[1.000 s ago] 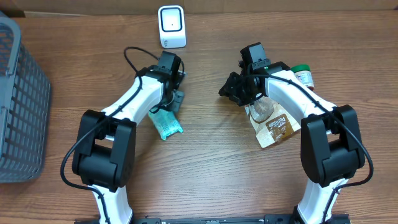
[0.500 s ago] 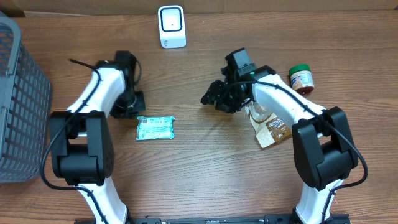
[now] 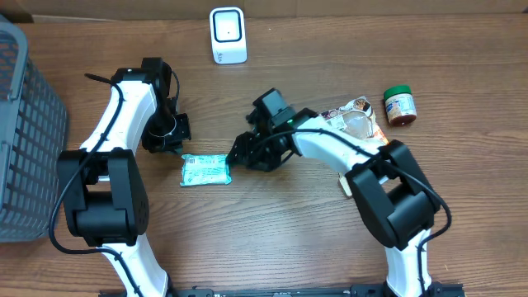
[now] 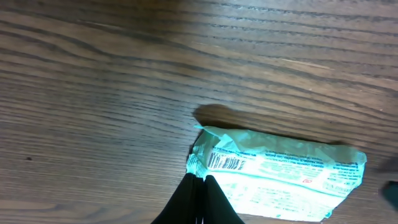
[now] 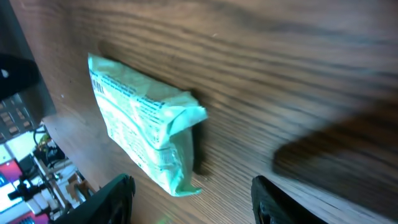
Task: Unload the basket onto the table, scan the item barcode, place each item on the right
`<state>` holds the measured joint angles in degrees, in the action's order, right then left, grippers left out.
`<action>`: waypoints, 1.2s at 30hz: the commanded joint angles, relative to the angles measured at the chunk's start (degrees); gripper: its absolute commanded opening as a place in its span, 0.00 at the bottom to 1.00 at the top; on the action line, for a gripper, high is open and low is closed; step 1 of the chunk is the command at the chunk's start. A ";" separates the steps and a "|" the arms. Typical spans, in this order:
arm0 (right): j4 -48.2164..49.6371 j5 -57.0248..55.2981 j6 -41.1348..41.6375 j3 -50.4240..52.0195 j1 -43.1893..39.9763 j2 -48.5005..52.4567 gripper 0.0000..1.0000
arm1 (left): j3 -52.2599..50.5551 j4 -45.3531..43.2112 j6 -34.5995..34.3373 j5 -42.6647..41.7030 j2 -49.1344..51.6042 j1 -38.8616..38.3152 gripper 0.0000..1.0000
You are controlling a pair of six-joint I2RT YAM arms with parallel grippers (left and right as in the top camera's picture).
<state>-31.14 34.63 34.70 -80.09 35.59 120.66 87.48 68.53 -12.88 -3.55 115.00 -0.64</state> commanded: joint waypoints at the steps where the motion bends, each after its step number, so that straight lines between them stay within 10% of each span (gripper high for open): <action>1: 1.55 1.03 1.05 -0.52 1.42 0.87 0.59 | -0.61 -0.46 1.05 -1.44 0.44 0.24 0.04; 16: 9.29 -1.31 5.92 -0.52 3.63 6.62 0.40 | -0.63 -2.54 1.05 -1.44 0.44 0.22 0.04; 27: 10.03 -1.14 7.02 -0.52 3.54 8.09 0.04 | -0.63 -3.02 1.05 -1.42 0.44 0.35 0.04; 36: 5.88 2.29 -1.90 -0.57 -1.46 1.16 0.04 | 0.35 -3.78 1.11 -1.11 0.39 3.30 0.04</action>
<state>-23.68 37.67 38.52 -80.97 37.06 125.82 87.37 64.75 -12.88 -4.34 115.00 0.56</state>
